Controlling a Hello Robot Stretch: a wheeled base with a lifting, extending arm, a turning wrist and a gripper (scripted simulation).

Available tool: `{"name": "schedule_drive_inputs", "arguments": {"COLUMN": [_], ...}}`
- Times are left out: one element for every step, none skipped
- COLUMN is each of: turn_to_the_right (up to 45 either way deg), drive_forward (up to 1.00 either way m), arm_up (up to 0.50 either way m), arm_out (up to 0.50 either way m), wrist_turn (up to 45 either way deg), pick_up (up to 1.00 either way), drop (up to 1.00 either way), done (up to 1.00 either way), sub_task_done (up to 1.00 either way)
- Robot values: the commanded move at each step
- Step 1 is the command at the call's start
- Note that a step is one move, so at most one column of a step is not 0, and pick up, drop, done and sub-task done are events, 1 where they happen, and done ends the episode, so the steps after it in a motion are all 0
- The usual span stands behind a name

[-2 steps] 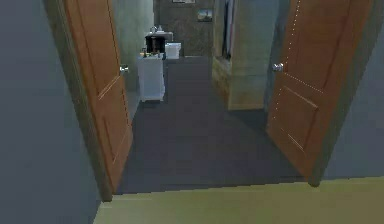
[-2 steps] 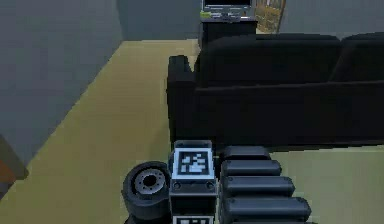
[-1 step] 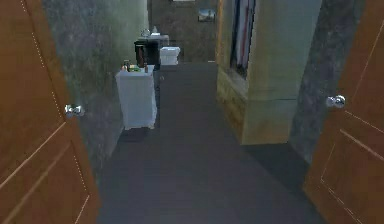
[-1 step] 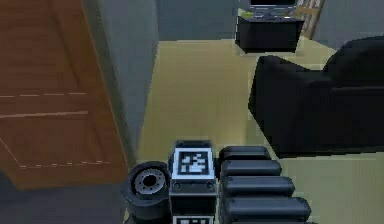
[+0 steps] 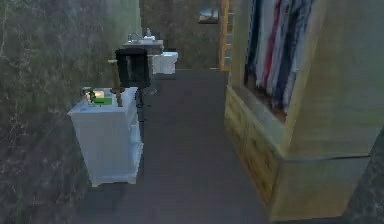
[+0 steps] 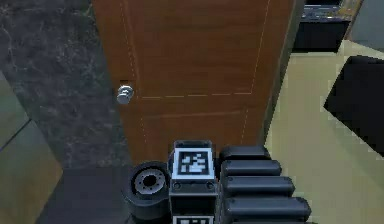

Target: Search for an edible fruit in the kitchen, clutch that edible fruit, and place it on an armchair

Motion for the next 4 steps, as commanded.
{"name": "schedule_drive_inputs", "arguments": {"turn_to_the_right": [0.0, -12.0, 0.0, 6.0], "drive_forward": [1.0, 0.0, 0.1, 0.0], "arm_up": [0.0, 0.0, 0.0, 0.0], "arm_out": [0.0, 0.0, 0.0, 0.0], "wrist_turn": [0.0, 0.0, 0.0, 0.0], "pick_up": [0.0, 0.0, 0.0, 0.0], "drop": [0.0, 0.0, 0.0, 0.0], "done": [0.0, 0.0, 0.0, 0.0], "sub_task_done": [0.0, 0.0, 0.0, 0.0]}}
